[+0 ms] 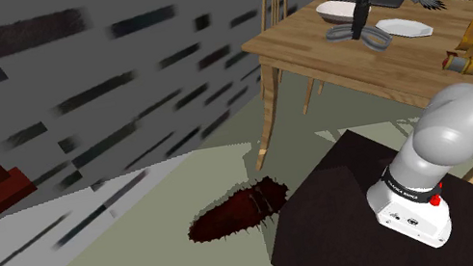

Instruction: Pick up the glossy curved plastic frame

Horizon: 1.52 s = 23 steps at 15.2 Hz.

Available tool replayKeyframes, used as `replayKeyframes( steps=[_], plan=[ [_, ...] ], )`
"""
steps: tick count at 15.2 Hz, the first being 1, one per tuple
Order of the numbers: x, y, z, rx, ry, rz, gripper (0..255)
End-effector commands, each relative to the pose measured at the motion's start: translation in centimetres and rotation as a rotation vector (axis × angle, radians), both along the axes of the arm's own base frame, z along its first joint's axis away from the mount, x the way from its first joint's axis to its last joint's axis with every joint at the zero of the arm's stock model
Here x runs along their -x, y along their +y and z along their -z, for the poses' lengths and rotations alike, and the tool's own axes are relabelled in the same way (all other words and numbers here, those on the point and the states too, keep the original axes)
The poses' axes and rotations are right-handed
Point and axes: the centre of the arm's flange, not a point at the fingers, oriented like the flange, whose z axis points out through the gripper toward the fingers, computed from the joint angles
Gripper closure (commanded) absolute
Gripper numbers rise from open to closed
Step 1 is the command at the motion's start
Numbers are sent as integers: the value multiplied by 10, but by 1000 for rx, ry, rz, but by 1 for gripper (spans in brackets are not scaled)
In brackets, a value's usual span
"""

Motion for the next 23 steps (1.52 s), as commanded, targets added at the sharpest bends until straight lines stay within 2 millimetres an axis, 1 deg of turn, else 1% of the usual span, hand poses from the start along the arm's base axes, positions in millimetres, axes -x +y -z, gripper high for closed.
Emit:
replayKeyframes(
  steps=[1, 5, 6, 13, 15, 16, 23],
  plan=[
    [-6, -25, 3, 0, -4, -36, 0],
    [-25, -73, 9, -3, -11, -102, 0],
    [-29, -81, 10, -3, -12, -113, 0],
    [-29, -81, 47, -3, -12, -113, 0],
    [-29, -81, 50, -3, -12, -113, 0],
    [-29, -81, 50, -3, -13, -113, 255],
    [-29, -81, 50, -3, -13, -113, 255]
  ],
)
